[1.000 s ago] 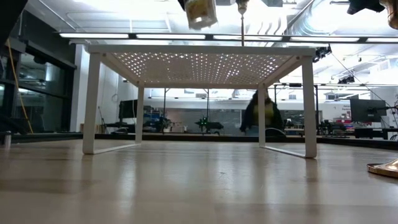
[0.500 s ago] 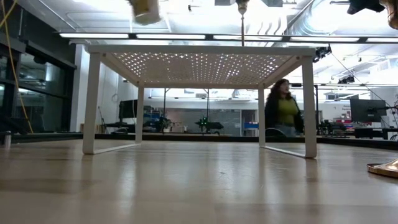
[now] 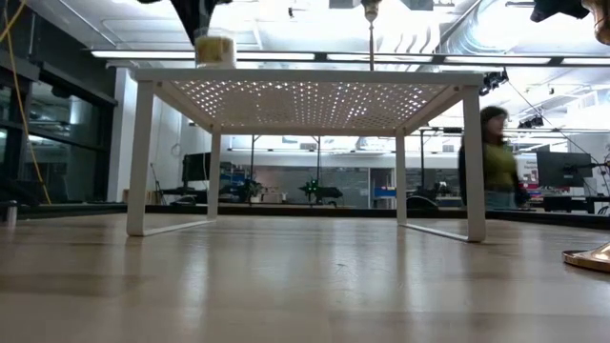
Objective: Pick & Place candle stick holders
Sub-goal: Put the yellow scented candle on the shelf
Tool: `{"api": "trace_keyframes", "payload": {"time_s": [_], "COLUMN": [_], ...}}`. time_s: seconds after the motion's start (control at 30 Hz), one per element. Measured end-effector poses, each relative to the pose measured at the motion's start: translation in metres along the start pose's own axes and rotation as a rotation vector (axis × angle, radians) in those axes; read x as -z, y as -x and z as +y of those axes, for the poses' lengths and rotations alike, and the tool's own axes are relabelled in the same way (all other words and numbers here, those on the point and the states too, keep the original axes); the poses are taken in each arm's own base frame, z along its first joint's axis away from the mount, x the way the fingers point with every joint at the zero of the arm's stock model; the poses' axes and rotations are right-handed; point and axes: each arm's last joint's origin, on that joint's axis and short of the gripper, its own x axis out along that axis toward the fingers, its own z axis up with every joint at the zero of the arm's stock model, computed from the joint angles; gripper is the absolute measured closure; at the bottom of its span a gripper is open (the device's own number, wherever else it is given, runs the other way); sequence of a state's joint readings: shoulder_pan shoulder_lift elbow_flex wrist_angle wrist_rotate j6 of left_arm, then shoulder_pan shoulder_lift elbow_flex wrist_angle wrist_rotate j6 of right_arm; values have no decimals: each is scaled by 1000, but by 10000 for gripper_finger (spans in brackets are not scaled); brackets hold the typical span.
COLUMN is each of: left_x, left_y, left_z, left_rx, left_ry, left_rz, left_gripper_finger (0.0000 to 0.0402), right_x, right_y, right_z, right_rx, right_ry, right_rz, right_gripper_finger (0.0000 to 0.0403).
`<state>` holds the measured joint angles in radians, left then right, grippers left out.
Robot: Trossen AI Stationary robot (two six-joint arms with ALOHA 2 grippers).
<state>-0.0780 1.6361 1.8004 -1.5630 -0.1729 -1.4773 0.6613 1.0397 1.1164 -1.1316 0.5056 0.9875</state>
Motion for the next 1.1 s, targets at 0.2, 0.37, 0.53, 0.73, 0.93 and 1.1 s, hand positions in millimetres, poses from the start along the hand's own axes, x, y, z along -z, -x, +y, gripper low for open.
{"api": "trace_keyframes", "payload": {"time_s": [0.2, 0.37, 0.53, 0.73, 0.93, 1.1], "left_x": [-9, -16, -23, -23, -22, -22], "left_y": [-17, -19, -20, -22, -35, -41], "left_z": [-9, -13, -15, -16, -27, -29], "left_rx": [-45, -17, 12, 6, -3, -31], "left_ry": [-20, -12, -3, -4, -16, -28], "left_rz": [29, 18, -9, -11, -5, -11], "left_gripper_finger": [401, 401, 401, 401, 401, 401], "right_x": [0, 0, 0, 0, 0, 0], "right_y": [0, 0, 0, 0, 0, 0], "right_z": [0, 0, 0, 0, 0, 0], "right_rx": [0, 0, 0, 1, 4, -1], "right_ry": [-2, -2, 1, 1, 5, 2], "right_rz": [0, 0, 0, -2, -6, 2], "right_gripper_finger": [249, 249, 249, 249, 249, 249]}}
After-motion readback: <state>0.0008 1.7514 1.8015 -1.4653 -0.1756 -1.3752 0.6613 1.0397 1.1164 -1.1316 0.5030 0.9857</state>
